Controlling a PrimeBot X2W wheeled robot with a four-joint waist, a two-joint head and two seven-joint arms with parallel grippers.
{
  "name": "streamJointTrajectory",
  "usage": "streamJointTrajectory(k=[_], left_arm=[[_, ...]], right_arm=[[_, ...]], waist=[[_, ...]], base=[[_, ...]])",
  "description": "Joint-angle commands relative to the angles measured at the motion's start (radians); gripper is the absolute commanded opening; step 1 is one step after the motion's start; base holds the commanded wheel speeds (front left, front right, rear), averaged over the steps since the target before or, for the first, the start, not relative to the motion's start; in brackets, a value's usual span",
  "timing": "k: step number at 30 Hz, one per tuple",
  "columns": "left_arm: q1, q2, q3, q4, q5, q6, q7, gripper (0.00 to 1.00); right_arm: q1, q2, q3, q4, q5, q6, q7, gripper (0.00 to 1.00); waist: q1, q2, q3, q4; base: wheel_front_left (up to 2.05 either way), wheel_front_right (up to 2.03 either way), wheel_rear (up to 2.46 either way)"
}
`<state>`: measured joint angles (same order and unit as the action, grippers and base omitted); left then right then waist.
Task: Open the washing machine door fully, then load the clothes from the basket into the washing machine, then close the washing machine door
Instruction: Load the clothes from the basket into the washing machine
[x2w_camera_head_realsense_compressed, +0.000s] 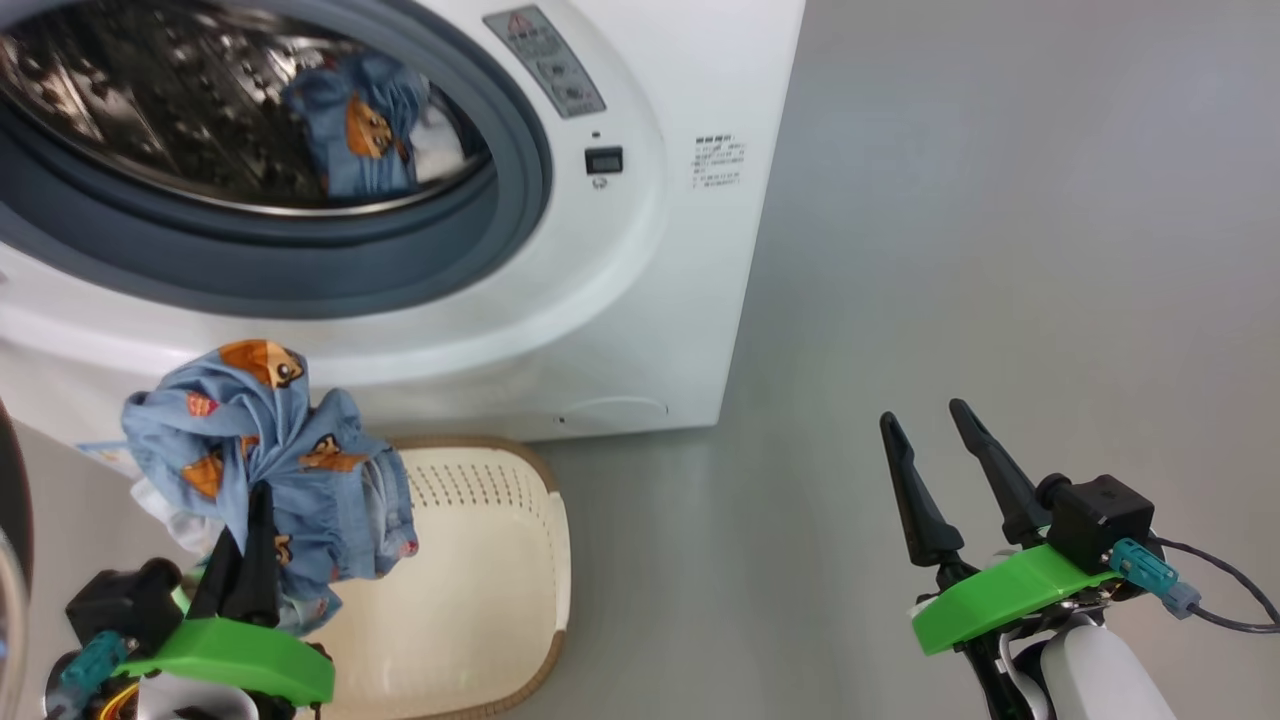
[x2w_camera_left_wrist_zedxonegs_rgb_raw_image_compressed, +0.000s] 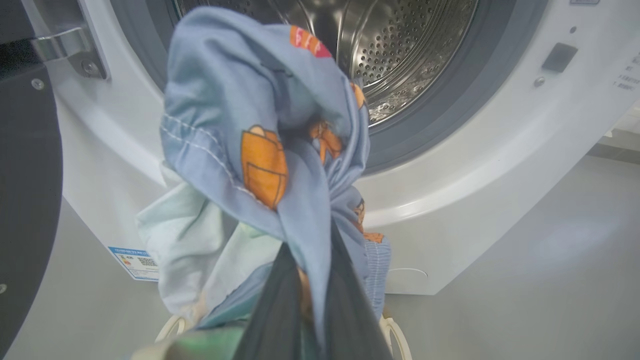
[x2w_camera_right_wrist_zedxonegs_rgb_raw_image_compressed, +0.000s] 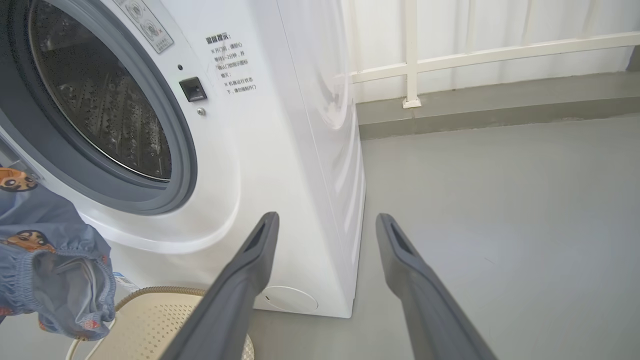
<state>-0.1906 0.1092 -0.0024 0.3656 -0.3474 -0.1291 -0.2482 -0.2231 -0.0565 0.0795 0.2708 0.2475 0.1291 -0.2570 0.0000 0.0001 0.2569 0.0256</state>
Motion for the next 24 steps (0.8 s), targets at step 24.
streamJointTrajectory(k=[24], left_arm=[[0.182, -0.046, 0.118, -0.26, 0.079, -0.001, -0.014, 0.0]], right_arm=[[0.096, 0.006, -0.013, -0.044, -0.045, 0.002, -0.005, 1.0]], waist=[[0.0, -0.0001, -0.218, -0.044]], base=[[0.0, 0.0, 0.0]])
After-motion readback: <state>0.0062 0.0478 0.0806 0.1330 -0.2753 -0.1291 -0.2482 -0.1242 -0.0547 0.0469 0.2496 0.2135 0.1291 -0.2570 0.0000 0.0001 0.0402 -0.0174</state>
